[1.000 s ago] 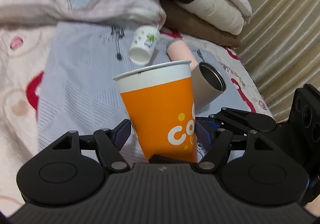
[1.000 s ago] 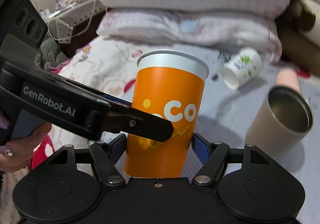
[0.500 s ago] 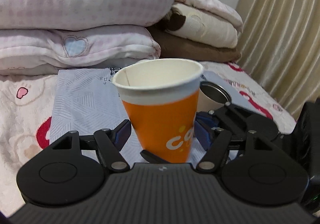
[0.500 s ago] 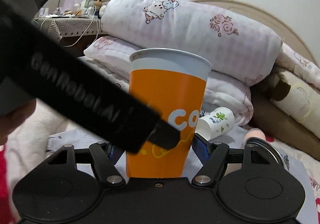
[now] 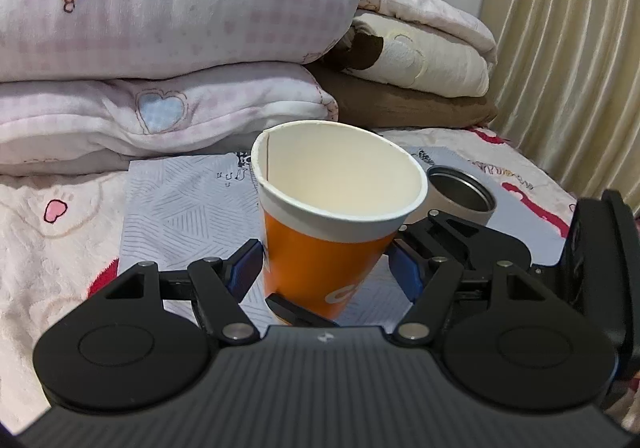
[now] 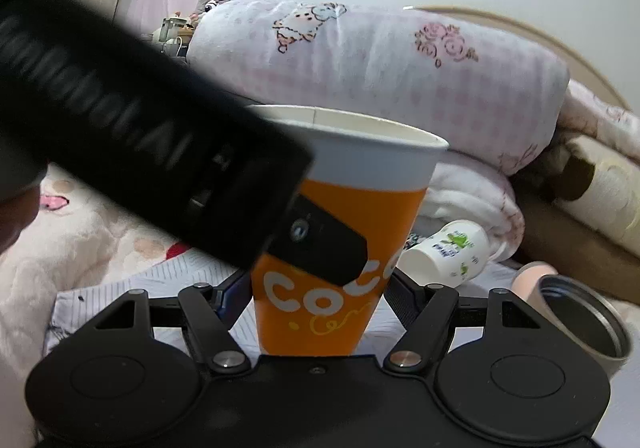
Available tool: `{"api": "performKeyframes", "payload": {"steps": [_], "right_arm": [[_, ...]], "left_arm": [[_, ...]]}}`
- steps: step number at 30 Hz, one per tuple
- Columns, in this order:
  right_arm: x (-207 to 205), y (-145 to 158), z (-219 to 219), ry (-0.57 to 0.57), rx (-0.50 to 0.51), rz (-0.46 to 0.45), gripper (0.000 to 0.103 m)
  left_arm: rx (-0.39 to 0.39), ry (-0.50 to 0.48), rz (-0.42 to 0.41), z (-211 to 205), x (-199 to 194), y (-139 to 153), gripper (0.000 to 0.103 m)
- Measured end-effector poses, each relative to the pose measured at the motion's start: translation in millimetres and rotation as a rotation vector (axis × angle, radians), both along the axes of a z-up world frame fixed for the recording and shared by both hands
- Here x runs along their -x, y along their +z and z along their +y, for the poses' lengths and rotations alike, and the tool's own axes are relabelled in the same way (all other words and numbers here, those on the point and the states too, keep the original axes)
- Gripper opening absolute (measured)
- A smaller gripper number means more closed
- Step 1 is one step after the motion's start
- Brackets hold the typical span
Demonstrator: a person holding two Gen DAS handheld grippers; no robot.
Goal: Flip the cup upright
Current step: 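Lower the upright cup onto the cloth beside the tan tumbler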
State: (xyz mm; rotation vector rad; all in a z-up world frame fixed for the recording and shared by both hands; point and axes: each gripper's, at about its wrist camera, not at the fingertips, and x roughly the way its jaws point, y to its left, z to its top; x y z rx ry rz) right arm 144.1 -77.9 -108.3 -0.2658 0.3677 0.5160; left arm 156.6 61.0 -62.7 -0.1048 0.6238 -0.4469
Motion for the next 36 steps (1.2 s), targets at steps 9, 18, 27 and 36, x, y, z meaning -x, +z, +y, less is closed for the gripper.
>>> {"api": "performKeyframes", "payload": {"steps": [9,18,27,36], "right_arm": [[-5.2,-9.7,-4.9,0.006,-0.009,0.062,0.076],[-8.5,-8.0,-1.0,0.008,-0.01,0.087,0.075],[15.7,8.4,-10.7,-0.114,0.011,0.059,0.075],[23.9,-10.1,-22.5,-0.194,0.071,0.044,0.075]], "left_arm": [[-0.004,0.001,0.062,-3.5,-6.2,-12.7,0.068],[0.001,0.015,0.086,-1.3,-6.1,-16.0,0.068],[0.095,-0.078,0.068,-9.2,-12.7,-17.9,0.068],[0.04,-0.157,0.048,-40.3,-8.4,-34.7,0.067]]}}
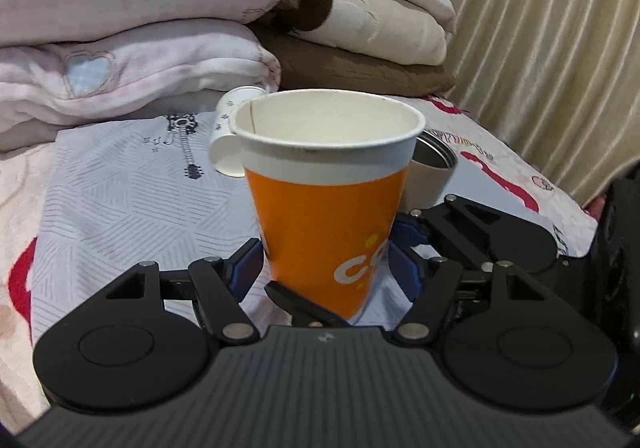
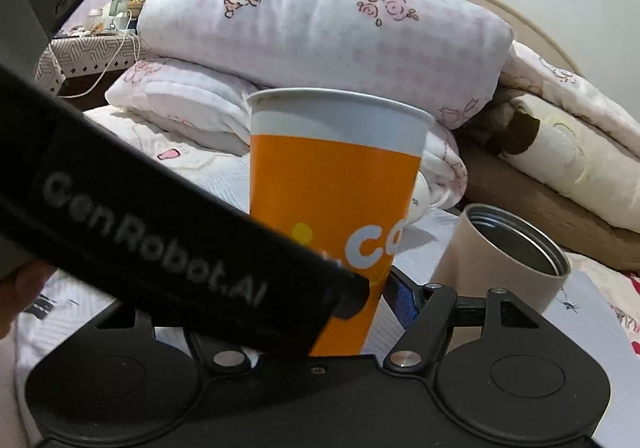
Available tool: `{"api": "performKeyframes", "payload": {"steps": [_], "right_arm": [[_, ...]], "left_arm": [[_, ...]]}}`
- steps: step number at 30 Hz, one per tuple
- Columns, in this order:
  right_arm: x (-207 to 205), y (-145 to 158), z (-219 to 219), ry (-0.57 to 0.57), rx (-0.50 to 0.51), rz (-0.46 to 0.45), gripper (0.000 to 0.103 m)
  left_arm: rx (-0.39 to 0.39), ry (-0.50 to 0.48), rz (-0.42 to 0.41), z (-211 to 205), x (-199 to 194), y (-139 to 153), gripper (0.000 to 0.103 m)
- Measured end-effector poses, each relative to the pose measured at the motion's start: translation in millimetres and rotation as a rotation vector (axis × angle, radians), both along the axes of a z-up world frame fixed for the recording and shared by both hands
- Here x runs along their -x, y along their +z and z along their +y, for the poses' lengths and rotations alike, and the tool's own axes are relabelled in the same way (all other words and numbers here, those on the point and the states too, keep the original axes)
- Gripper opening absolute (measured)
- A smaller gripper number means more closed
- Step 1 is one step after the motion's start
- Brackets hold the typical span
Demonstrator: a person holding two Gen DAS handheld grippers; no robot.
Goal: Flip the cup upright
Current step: 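Lower the upright cup onto the cloth beside the tan tumbler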
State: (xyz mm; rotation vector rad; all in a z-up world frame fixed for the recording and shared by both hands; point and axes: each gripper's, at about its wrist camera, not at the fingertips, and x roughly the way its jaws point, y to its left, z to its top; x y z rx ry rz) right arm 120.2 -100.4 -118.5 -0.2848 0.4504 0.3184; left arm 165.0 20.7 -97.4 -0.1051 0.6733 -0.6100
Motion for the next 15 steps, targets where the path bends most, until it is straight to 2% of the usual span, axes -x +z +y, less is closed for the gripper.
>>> {"api": "performKeyframes", "payload": {"steps": [4,7,9,11,15], "right_arm": [[0.6,-0.5,-9.7,-0.034,-0.035,0.041,0.076],[0.4,-3.0,-10.9,-0.035,-0.023,0.087,0.075],[0.5,-1.4,-9.1,-0.031,-0.016,0.091,0.078],[-0.1,0.8,-8.4,-0.036,-0.012,0.102,0.089],[5.1,8.0,-11.4,-0.052,-0.021,0.124,0.09]], "left_arm": [[-0.003,-0.036,0.011,-6.7,2.5,-0.9,0.068],[-0.035,-0.056,0.024,-12.9,4.8,-2.7,0.072],[-0.038,-0.052,0.024,-12.6,6.6,-2.2,0.076],[-0.041,-0.046,0.033,-11.5,6.9,-1.4,0.079],[-0.042,-0.012,0.049,-7.6,11.0,2.3,0.084]]}}
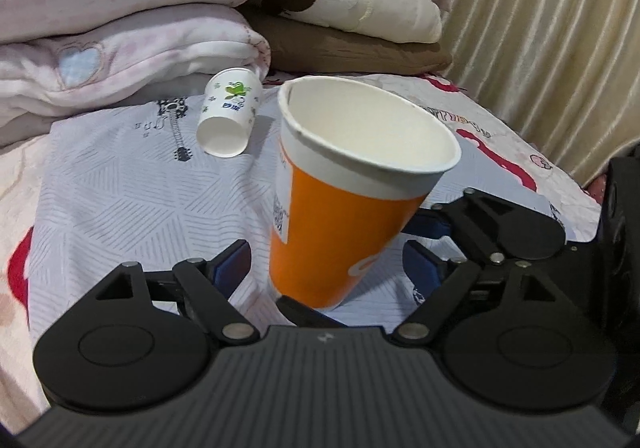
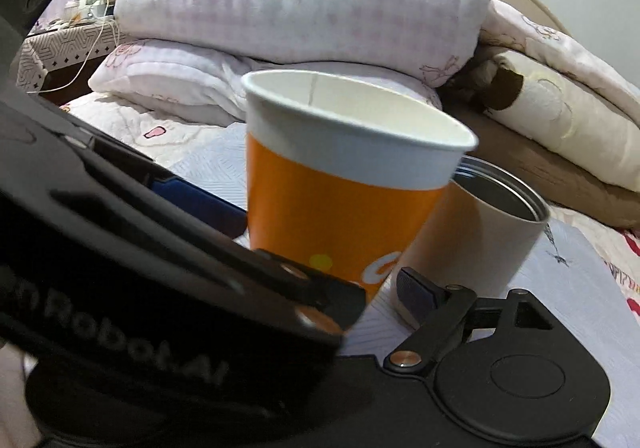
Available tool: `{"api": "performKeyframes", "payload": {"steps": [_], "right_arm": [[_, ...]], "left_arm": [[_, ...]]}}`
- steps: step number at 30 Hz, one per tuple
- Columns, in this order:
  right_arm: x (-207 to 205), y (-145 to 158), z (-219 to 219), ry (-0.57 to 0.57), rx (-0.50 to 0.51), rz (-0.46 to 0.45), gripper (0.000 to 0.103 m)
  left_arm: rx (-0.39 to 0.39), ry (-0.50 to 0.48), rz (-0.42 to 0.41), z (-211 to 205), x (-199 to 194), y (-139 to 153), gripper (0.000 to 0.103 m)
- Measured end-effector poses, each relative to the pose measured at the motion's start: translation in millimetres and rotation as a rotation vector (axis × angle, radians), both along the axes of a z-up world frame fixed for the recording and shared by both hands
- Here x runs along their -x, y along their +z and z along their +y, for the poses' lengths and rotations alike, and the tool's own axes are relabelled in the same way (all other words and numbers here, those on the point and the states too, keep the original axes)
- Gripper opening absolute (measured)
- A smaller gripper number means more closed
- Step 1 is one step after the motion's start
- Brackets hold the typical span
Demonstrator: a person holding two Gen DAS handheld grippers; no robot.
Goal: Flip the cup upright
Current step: 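Lower the upright cup onto the cloth beside the tan tumbler, then open the left gripper and pull it away from the cup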
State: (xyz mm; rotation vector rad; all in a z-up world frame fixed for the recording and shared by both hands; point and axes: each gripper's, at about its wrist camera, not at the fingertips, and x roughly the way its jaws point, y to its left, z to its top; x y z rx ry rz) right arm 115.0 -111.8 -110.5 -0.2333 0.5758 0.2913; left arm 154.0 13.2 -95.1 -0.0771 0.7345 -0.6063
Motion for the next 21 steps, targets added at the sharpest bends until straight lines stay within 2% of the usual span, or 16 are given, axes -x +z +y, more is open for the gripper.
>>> {"api": "performKeyframes", "payload": {"steps": [4,9,13,15,21], "right_arm": [[6.2,9.6,-0.3,0.003,0.021,0.036,0.091],[26.2,31.8,0.7,-0.024,0.013,0.1,0.091],[54.3,53.0,2.0,-0.043,-0.012,0.141,0.091],[69.0,66.4,-4.8,-0.061,-0.052,0.154,0.091],[115.4,115.9,-40.0,-0.103,-0.181,0.079,0.091]], "left_arm": [[-0.023,0.033,0.005,6.1,11.6,7.8,0.085],[-0.112,0.093,0.004,12.3,30.4,28.8,0.089],[-0.056,0.178,0.042,27.6,51.4,54.1,0.094],[-0.08,0.218,0.026,31.0,64.9,71.0,0.097],[-0.168,0.311,-0.008,28.8,103.6,112.0,0.098]]}}
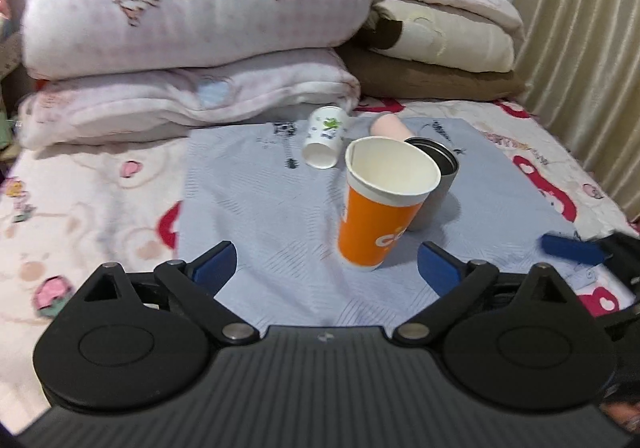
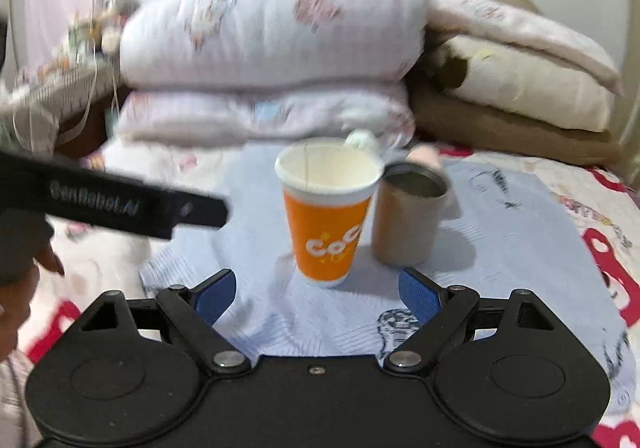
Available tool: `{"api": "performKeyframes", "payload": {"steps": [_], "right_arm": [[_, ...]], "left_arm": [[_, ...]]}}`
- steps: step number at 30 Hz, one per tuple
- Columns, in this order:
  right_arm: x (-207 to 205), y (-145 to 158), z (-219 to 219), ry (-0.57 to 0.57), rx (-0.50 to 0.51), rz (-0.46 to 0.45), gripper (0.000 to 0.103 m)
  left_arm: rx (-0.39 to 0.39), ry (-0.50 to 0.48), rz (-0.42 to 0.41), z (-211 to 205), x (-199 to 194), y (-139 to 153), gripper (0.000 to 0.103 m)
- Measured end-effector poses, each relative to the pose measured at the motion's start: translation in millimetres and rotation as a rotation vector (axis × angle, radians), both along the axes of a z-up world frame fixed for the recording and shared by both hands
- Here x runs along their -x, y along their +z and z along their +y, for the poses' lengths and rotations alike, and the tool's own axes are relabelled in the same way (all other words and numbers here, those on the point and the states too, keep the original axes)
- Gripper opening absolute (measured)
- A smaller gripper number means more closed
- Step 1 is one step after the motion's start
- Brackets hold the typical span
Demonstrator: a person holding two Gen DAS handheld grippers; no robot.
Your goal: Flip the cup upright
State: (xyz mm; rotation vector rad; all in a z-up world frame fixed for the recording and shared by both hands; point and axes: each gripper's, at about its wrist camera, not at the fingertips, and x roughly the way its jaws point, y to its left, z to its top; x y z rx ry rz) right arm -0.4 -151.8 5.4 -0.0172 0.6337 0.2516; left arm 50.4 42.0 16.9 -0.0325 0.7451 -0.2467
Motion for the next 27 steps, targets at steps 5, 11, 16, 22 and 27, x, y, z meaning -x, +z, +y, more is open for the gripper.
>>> {"api": "performKeyframes", "payload": {"steps": [5,11,16,22,27], "right_arm": [[30.0,18.9,-23.9,-0.042,-0.023,-0.069,0.091],[55.6,20.1,-40.5,-0.095,0.005,-0.123,0.095],[68.0,12.9,-49.9,-0.174,0.017,-0.15,0.103],[67.6,11.1,-52.4,-0.193,0.008,-0.149,0.103],[71.7,6.9,-45.0,-0.186,0.059,-0.171,0.103]], "left_arm": [[-0.059,0.068,-0.02,-12.5,33.4,14.4,0.098],[-0.096,0.12,-0.019,-21.7,55.3,10.5,0.101],[-0.082,0.142,0.022,-20.6,62.1,1.0,0.101],[-0.12,0.167,0.039,-20.7,63.6,-7.4,0.101],[-0.105,0.164,0.047,-19.6,63.3,-9.2,0.101]]}}
